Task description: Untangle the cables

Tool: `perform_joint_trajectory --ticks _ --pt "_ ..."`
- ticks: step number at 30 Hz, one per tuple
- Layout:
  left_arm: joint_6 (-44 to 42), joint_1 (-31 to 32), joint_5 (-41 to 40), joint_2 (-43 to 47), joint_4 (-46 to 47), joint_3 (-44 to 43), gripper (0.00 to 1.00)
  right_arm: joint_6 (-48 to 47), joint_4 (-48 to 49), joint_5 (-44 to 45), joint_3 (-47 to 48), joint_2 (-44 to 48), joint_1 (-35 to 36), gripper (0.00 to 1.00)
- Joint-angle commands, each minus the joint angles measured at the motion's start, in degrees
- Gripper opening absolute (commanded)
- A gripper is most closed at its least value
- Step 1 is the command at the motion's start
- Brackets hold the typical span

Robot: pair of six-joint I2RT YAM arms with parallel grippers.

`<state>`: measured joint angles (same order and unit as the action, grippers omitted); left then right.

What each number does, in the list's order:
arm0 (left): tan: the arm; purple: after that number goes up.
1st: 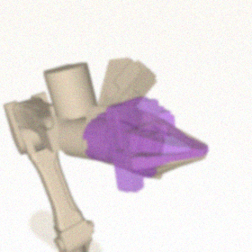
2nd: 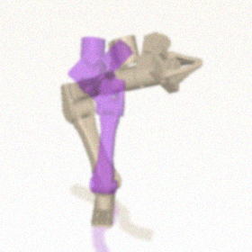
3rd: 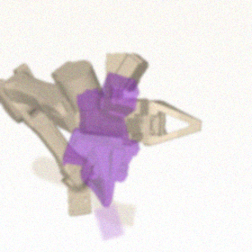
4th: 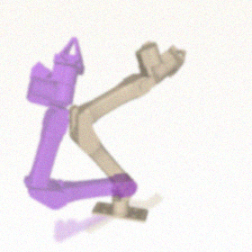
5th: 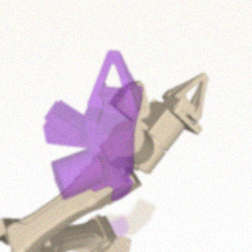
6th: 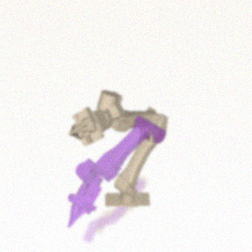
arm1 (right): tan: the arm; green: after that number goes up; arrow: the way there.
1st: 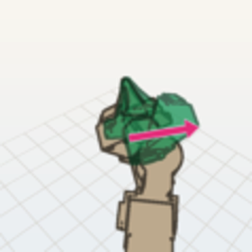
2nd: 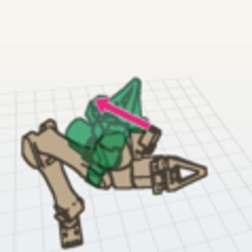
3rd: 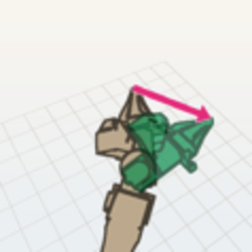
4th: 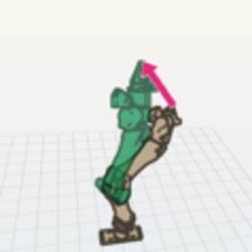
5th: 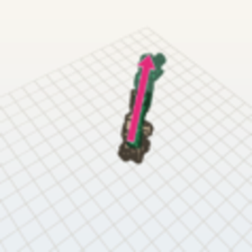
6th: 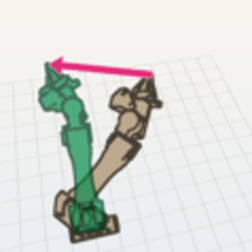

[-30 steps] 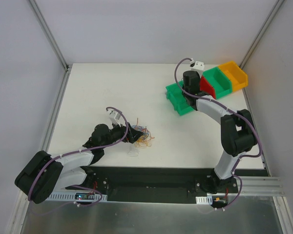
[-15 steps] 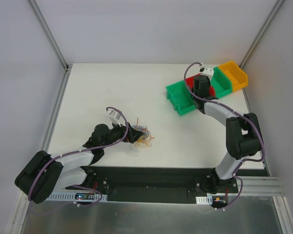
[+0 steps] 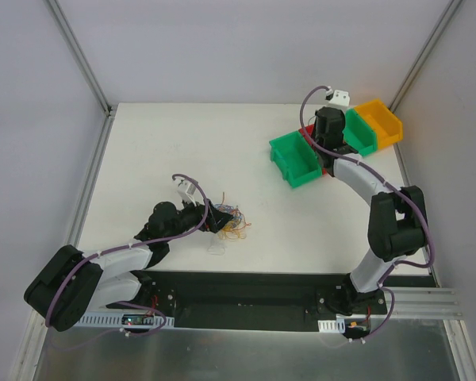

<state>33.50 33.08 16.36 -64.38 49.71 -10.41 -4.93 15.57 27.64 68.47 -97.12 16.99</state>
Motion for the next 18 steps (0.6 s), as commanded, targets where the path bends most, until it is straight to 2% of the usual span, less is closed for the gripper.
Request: perform_joint_trajectory --ticks 1,7,11,15,18 --pt "-1.0 0.6 0.8 -0.1 3.8 -0.3 0.89 -2.5 0.5 0.8 4.8 0.1 -0.1 0.01" --pt "-1.0 0.6 1.0 -0.2 3.8 -0.4 0.89 -5.7 -0.6 0.0 8.1 -1.3 -0.1 0.01" --pt "-0.9 0.6 0.8 -0.2 3.8 -0.3 0.89 -4.3 -1.3 -2.1 8.4 -0.3 -0.6 0.01" --pt "-1.1 0.6 1.1 -0.6 3.9 -0.5 0.89 4.7 -6.0 -12.0 10.3 0.9 -2.7 0.01" --pt "-1.1 0.6 1.3 -0.9 3.9 -0.7 0.9 13.8 -6.5 -15.5 9.6 1.9 -4.4 0.01"
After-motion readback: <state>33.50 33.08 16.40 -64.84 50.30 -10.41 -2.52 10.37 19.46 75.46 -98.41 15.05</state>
